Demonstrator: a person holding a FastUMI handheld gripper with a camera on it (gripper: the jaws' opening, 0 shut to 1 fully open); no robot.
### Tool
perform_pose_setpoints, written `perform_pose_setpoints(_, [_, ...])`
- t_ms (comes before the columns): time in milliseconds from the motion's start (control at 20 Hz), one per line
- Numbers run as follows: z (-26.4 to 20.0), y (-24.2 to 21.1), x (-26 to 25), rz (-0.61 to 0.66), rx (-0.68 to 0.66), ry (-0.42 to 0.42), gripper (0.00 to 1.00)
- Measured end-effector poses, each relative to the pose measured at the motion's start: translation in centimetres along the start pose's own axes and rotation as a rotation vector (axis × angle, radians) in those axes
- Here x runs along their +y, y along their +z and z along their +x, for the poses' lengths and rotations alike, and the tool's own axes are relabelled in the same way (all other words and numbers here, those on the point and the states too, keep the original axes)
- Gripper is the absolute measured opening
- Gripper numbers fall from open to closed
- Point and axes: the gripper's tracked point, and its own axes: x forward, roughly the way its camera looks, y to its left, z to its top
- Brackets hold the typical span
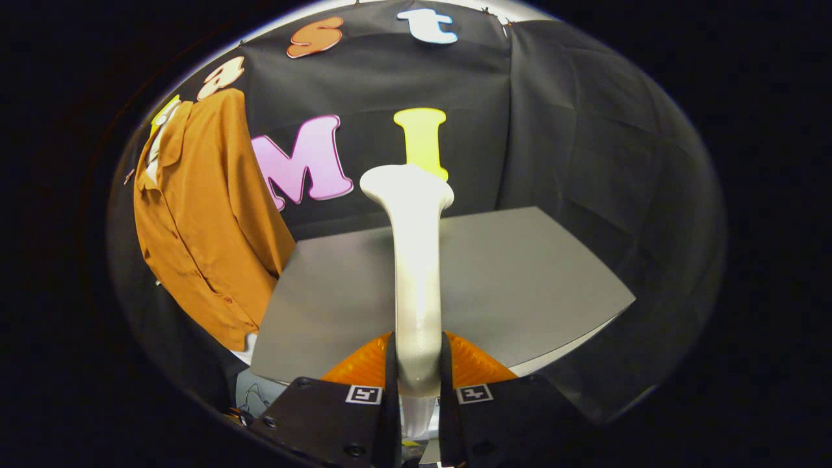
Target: Iron the clothes twice with a garment steamer, once on the left side and once on the right side.
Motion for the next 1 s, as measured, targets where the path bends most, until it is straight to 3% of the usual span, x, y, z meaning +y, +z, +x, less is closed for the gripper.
perform_pose_setpoints(600, [-12.4,5.8,9.4,0.062,-0.370,0.009,0.26])
perform_pose_setpoints(1000, [-14.6,5.8,19.3,0.019,-0.459,0.061,0.26])
